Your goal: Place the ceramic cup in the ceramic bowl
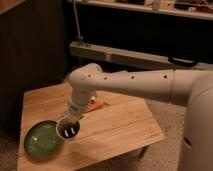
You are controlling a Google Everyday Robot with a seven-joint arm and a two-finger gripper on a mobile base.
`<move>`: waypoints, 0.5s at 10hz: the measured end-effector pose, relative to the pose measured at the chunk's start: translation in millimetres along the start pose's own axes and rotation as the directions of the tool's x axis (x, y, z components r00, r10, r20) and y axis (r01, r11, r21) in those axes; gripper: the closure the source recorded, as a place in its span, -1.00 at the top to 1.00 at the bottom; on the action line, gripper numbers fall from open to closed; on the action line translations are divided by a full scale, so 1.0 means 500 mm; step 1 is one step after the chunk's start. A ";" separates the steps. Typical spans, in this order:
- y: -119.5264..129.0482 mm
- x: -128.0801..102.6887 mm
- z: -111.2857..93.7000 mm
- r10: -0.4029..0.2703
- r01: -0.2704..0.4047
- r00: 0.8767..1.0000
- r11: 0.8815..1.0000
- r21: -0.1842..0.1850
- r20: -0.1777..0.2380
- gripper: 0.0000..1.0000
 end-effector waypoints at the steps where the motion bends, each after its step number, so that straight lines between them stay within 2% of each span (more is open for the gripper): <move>1: 0.011 -0.021 -0.035 -0.004 0.004 1.000 1.000 -0.008 0.007 -1.00; 2: 0.034 -0.068 -0.090 -0.019 0.019 1.000 1.000 -0.025 0.009 -1.00; 5: 0.072 -0.171 -0.153 -0.054 0.053 0.998 0.997 -0.060 -0.015 -1.00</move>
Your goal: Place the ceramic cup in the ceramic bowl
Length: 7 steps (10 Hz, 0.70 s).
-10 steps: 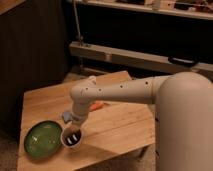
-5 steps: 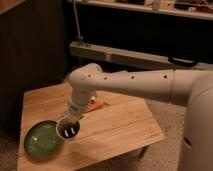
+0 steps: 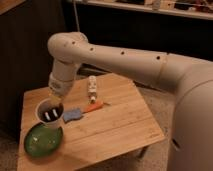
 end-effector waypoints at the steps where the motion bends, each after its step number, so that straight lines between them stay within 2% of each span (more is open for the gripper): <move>1: 0.004 -0.031 -0.006 -0.009 0.009 1.000 1.000 -0.016 -0.010 -1.00; 4: -0.004 -0.083 0.022 -0.026 0.023 0.998 0.998 -0.062 -0.052 -1.00; 6: -0.019 -0.097 0.081 -0.042 0.033 0.995 0.995 -0.092 -0.090 -1.00; 7: -0.032 -0.099 0.145 -0.061 0.047 0.991 0.992 -0.115 -0.122 -1.00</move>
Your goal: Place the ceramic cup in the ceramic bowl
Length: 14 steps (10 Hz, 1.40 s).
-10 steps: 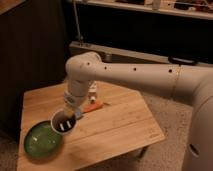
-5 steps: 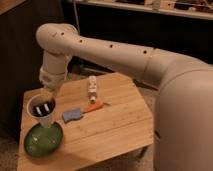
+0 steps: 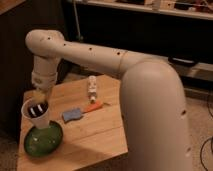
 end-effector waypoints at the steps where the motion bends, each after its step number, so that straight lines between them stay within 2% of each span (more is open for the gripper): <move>1: -0.016 -0.005 0.039 -0.009 0.009 1.000 1.000 -0.012 -0.014 -1.00; 4: -0.074 -0.027 0.164 -0.043 0.040 0.998 0.998 -0.044 -0.055 -1.00; 6: -0.107 -0.063 0.220 -0.064 0.059 0.995 0.996 -0.064 -0.082 -0.96; 8: -0.113 -0.071 0.233 -0.073 0.066 0.993 0.995 -0.080 -0.094 -0.58; 11: -0.101 -0.043 0.238 -0.102 0.091 0.988 0.991 -0.103 -0.115 -0.02; 14: -0.076 -0.028 0.245 -0.167 0.148 0.972 0.982 -0.121 -0.164 0.56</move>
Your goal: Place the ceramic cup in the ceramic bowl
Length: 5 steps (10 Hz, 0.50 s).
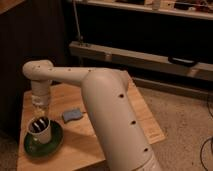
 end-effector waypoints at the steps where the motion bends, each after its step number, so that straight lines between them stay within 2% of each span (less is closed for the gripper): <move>1: 0.002 0.003 0.003 -0.014 0.014 1.000 1.000 -0.001 -0.009 0.60; 3: 0.008 0.000 0.010 -0.040 0.040 0.999 0.999 -0.005 -0.005 0.60; 5: 0.006 0.009 0.012 -0.048 0.048 0.999 0.999 -0.007 0.025 0.60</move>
